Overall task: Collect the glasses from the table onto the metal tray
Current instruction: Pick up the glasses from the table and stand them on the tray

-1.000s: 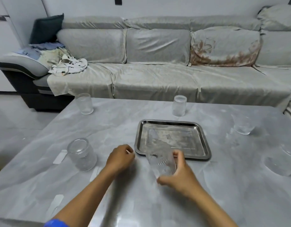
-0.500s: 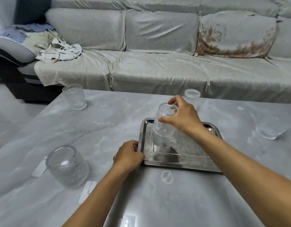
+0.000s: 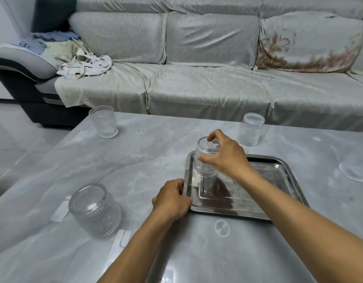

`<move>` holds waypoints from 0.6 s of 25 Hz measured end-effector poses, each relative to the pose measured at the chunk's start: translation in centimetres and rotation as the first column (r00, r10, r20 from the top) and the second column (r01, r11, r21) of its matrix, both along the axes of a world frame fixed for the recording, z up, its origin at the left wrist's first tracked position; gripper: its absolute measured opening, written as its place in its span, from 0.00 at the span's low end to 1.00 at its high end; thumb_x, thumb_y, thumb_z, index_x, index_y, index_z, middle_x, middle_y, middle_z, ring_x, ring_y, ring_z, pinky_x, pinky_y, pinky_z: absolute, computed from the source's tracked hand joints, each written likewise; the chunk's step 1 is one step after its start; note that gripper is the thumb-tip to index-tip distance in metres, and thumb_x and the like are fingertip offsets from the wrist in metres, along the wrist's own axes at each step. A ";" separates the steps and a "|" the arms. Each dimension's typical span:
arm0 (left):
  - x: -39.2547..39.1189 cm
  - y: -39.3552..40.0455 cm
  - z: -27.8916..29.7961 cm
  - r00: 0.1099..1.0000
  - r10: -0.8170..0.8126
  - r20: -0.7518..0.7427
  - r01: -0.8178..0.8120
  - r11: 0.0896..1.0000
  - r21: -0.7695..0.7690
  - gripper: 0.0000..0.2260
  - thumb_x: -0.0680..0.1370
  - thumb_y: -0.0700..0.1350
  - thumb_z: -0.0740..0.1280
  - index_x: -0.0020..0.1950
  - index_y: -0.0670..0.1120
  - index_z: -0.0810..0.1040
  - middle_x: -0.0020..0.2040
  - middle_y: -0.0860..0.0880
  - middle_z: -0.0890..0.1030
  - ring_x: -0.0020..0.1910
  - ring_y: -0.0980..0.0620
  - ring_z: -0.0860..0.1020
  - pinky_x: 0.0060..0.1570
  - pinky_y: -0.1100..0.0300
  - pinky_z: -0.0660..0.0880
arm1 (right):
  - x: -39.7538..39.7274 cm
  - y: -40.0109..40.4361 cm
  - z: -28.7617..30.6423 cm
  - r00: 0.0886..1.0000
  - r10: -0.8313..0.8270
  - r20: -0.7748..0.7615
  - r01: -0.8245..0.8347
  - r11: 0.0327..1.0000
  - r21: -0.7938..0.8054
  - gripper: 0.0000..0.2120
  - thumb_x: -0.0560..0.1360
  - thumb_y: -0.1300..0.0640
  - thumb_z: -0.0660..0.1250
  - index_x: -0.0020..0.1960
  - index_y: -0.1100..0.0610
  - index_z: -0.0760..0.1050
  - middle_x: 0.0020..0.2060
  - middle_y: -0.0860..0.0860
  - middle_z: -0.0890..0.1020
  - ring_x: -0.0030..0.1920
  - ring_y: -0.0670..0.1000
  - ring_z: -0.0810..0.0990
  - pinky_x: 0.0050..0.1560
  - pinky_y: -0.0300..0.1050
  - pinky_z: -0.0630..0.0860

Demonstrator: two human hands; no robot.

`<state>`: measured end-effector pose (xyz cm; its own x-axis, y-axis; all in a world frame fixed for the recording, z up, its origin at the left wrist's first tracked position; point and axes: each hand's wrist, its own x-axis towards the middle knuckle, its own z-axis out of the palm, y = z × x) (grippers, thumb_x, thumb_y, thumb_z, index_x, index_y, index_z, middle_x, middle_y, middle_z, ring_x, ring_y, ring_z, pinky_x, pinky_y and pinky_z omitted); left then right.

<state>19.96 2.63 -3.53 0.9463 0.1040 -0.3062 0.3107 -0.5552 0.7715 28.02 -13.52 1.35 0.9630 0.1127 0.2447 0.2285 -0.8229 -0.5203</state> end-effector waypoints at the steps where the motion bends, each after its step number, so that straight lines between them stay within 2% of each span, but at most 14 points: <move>1: 0.0 0.0 0.2 1.000 -0.010 0.006 0.010 1.000 0.005 0.12 0.67 0.40 0.68 0.48 0.52 0.81 0.40 0.50 0.84 0.44 0.42 0.83 0.54 0.40 0.77 | 0.0 0.0 -0.2 1.000 0.011 -0.005 -0.011 1.000 -0.020 0.26 0.63 0.42 0.76 0.52 0.47 0.67 0.55 0.52 0.80 0.48 0.53 0.78 0.42 0.46 0.70; 3: -1.0 -0.1 1.2 0.999 -0.051 0.011 0.051 0.999 0.016 0.10 0.67 0.42 0.68 0.47 0.50 0.81 0.43 0.49 0.85 0.45 0.42 0.83 0.52 0.43 0.79 | -0.7 -0.1 0.2 0.998 0.039 -0.042 -0.041 0.998 -0.039 0.29 0.63 0.45 0.77 0.56 0.49 0.67 0.58 0.54 0.78 0.50 0.55 0.78 0.45 0.49 0.73; 5: -2.3 0.7 2.5 0.996 -0.071 0.047 0.067 0.994 0.085 0.07 0.67 0.44 0.68 0.44 0.51 0.78 0.46 0.49 0.84 0.49 0.44 0.82 0.52 0.49 0.79 | -2.5 -0.2 0.7 0.999 0.036 -0.014 -0.036 0.999 0.035 0.33 0.63 0.47 0.78 0.62 0.52 0.68 0.62 0.55 0.75 0.55 0.56 0.76 0.53 0.49 0.73; 6: -2.9 1.4 3.2 0.993 -0.082 0.084 0.071 0.989 0.128 0.09 0.68 0.45 0.68 0.47 0.53 0.78 0.50 0.49 0.82 0.52 0.45 0.81 0.53 0.52 0.78 | -4.0 -0.3 0.7 0.998 0.017 0.056 -0.023 0.994 0.103 0.32 0.64 0.47 0.78 0.63 0.53 0.68 0.62 0.54 0.74 0.58 0.55 0.75 0.55 0.48 0.71; 7: -3.4 2.2 3.9 0.987 -0.069 0.148 0.045 0.986 0.160 0.14 0.69 0.47 0.68 0.54 0.53 0.78 0.54 0.49 0.81 0.56 0.46 0.79 0.53 0.56 0.76 | -5.7 -0.5 0.6 0.993 -0.009 0.116 -0.013 0.983 0.183 0.29 0.66 0.48 0.77 0.63 0.53 0.70 0.61 0.52 0.75 0.58 0.53 0.74 0.55 0.46 0.69; 8: -3.8 3.2 4.9 0.970 -0.019 0.244 -0.025 0.984 0.178 0.19 0.70 0.48 0.68 0.60 0.52 0.77 0.57 0.49 0.81 0.57 0.47 0.79 0.53 0.56 0.74 | -7.9 -0.6 0.3 0.990 -0.021 0.141 -0.015 0.969 0.245 0.26 0.67 0.50 0.76 0.61 0.52 0.71 0.59 0.50 0.75 0.57 0.51 0.74 0.54 0.45 0.69; 9: -4.3 4.4 6.1 0.928 0.053 0.369 -0.137 0.969 0.206 0.20 0.70 0.49 0.67 0.62 0.51 0.77 0.57 0.49 0.82 0.56 0.47 0.79 0.54 0.54 0.74 | -10.3 -0.7 0.0 0.991 0.000 0.132 -0.036 0.962 0.269 0.23 0.67 0.52 0.76 0.59 0.52 0.73 0.57 0.48 0.75 0.56 0.50 0.75 0.54 0.46 0.71; 11: -5.4 7.4 7.6 0.813 0.127 0.569 -0.384 0.850 0.360 0.21 0.69 0.51 0.67 0.63 0.52 0.76 0.59 0.48 0.80 0.58 0.44 0.77 0.56 0.49 0.71 | -14.7 -0.9 -0.9 0.993 0.084 0.081 -0.102 0.959 0.263 0.18 0.68 0.57 0.75 0.56 0.52 0.75 0.56 0.48 0.76 0.54 0.50 0.77 0.53 0.47 0.75; 12: -6.3 9.0 7.7 0.808 0.163 0.566 -0.463 0.771 0.437 0.25 0.68 0.53 0.68 0.65 0.52 0.73 0.64 0.47 0.77 0.61 0.42 0.74 0.57 0.46 0.69 | -16.3 -0.9 -1.3 0.991 0.123 0.051 -0.132 0.956 0.263 0.17 0.68 0.59 0.75 0.54 0.52 0.76 0.55 0.47 0.76 0.53 0.49 0.78 0.53 0.45 0.75; 13: -7.3 10.3 7.6 0.841 0.225 0.492 -0.479 0.733 0.484 0.31 0.66 0.54 0.70 0.68 0.53 0.68 0.68 0.46 0.72 0.64 0.40 0.71 0.60 0.44 0.68 | -17.3 -0.9 -1.4 0.988 0.155 0.028 -0.157 0.952 0.263 0.17 0.68 0.60 0.75 0.54 0.52 0.76 0.55 0.46 0.76 0.53 0.48 0.78 0.52 0.41 0.74; 14: -8.2 11.3 7.1 0.877 0.301 0.376 -0.460 0.753 0.471 0.36 0.65 0.55 0.72 0.71 0.54 0.64 0.70 0.45 0.69 0.66 0.39 0.69 0.62 0.43 0.67 | -17.9 -0.7 -1.3 0.985 0.174 0.006 -0.170 0.949 0.266 0.16 0.68 0.61 0.75 0.53 0.51 0.77 0.54 0.45 0.77 0.52 0.47 0.78 0.51 0.38 0.73; 15: -8.8 12.2 6.2 0.894 0.362 0.264 -0.443 0.805 0.395 0.39 0.65 0.54 0.75 0.72 0.54 0.61 0.70 0.44 0.68 0.65 0.38 0.70 0.62 0.44 0.68 | -18.2 -0.1 -1.2 0.981 0.191 -0.019 -0.177 0.940 0.291 0.16 0.68 0.61 0.75 0.53 0.50 0.77 0.52 0.44 0.78 0.51 0.47 0.78 0.49 0.38 0.73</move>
